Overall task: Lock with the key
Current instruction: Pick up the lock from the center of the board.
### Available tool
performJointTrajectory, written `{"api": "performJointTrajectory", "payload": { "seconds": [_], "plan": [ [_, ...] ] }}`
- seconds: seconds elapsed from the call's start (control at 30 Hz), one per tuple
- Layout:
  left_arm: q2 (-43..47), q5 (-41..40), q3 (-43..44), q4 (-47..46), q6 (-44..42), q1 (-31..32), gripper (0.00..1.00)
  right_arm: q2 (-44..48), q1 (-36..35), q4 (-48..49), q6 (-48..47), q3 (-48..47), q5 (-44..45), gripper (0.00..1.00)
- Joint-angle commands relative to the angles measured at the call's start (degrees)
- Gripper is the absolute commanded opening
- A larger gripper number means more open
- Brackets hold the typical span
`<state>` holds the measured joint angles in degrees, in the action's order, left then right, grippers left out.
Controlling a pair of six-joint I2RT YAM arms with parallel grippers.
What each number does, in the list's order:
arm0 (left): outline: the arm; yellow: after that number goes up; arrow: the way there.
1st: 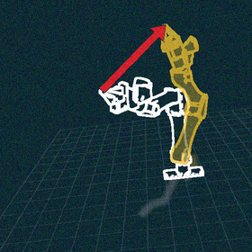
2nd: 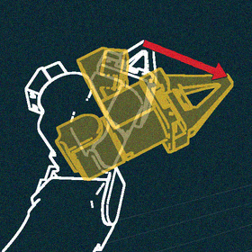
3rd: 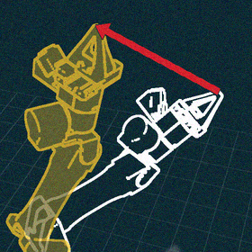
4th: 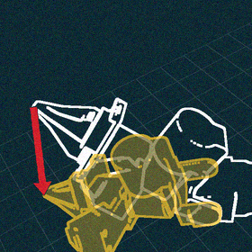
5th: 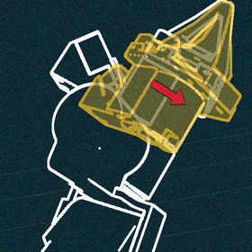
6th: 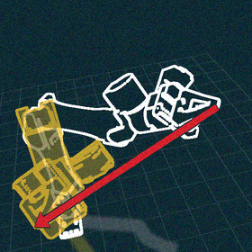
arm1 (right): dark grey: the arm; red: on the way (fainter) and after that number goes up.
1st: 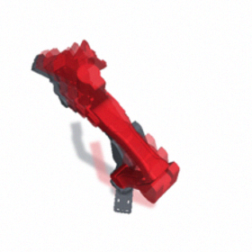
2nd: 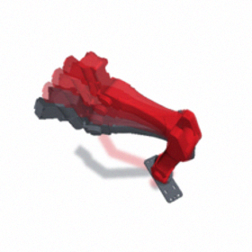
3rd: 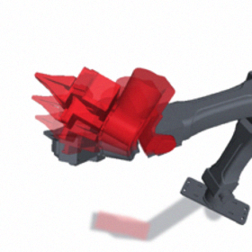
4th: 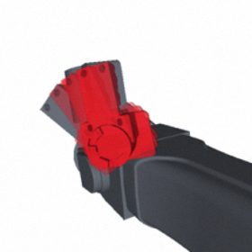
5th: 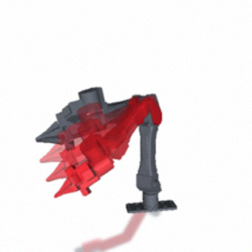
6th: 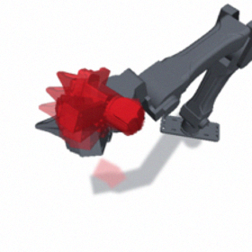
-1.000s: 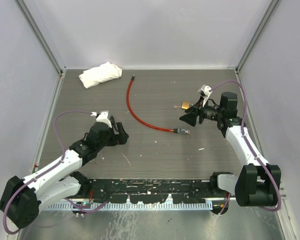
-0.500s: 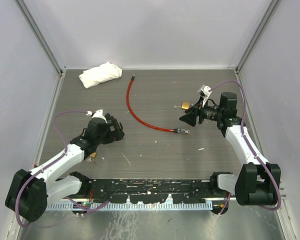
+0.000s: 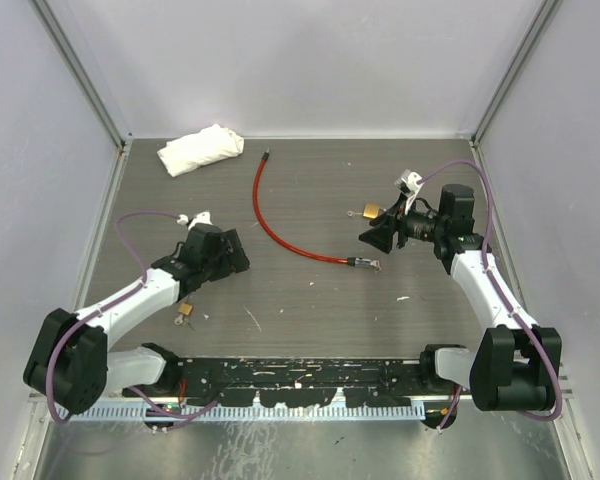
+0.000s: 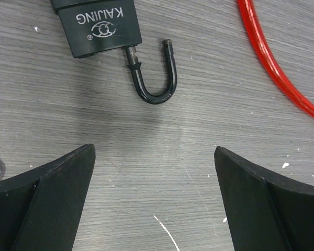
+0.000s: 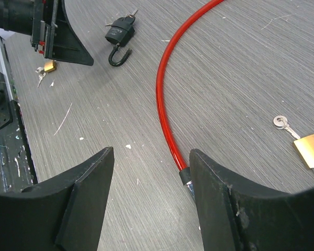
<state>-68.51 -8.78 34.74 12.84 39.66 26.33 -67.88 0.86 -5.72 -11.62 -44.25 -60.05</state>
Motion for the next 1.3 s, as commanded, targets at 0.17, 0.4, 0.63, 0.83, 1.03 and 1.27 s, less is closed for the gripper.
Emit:
{"api": "performJointTrajectory", "payload": {
  "seconds": [0.17,0.4,0.63,0.83,1.03,1.27],
  "plan": [
    [-2.5,-3.1,3.6,0.9,0.4,-0.3,0.98,0.2,0.2,1.0,-0.7,-1.6,-0.5,0.65],
    [-3.8,-5.2,4.9,2.2,0.6,-0.3,0.98,0.1,0.2,0.9,-0.7,-1.6,-0.6,0.65],
    [-6.7,-6.0,6.5,3.4,1.0,-0.3,0.98,0.1,0.2,0.9,-0.8,-1.6,-0.6,0.65],
    [-7.3,-6.4,6.9,3.8,1.2,-0.3,0.98,0.0,0.2,0.7,-0.8,-1.7,-0.6,0.65],
    [-7.8,-6.6,7.0,3.8,1.6,-0.3,0.98,-0.1,0.2,0.6,-1.0,-1.8,-0.7,0.65],
    [-8.3,-7.0,7.6,4.4,1.9,-0.3,0.98,-0.2,0.2,0.5,-1.0,-1.8,-0.7,0.65]
  ]
}}
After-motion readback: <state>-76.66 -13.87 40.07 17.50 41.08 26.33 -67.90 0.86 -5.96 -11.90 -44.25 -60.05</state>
